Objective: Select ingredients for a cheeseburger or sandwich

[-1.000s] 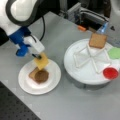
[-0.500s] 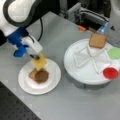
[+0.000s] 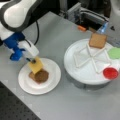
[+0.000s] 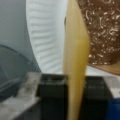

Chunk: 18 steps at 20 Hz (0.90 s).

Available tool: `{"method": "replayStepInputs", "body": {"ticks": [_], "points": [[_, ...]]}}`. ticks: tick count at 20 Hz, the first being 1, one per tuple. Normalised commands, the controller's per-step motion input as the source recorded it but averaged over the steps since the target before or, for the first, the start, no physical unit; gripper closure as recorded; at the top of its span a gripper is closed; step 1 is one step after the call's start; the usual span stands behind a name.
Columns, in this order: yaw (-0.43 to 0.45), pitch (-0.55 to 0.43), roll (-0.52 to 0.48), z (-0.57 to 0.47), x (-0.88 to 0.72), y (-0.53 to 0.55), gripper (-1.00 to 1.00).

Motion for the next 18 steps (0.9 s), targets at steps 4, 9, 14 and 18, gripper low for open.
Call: {"method": "replayStepInputs", "body": {"ticks": [4,9,14,18], "points": [[0.243,0.131,0.35,-0.03,0.41,-0.3,1.0],[0.24,0.132,0.38,-0.08,0.4,-0.29,1.0],[0.222,0.124,0.385,-0.08,0.42,-0.31,1.0],[0.203,0.137,0.383,-0.05,0.4,-0.27,1.0]]}}
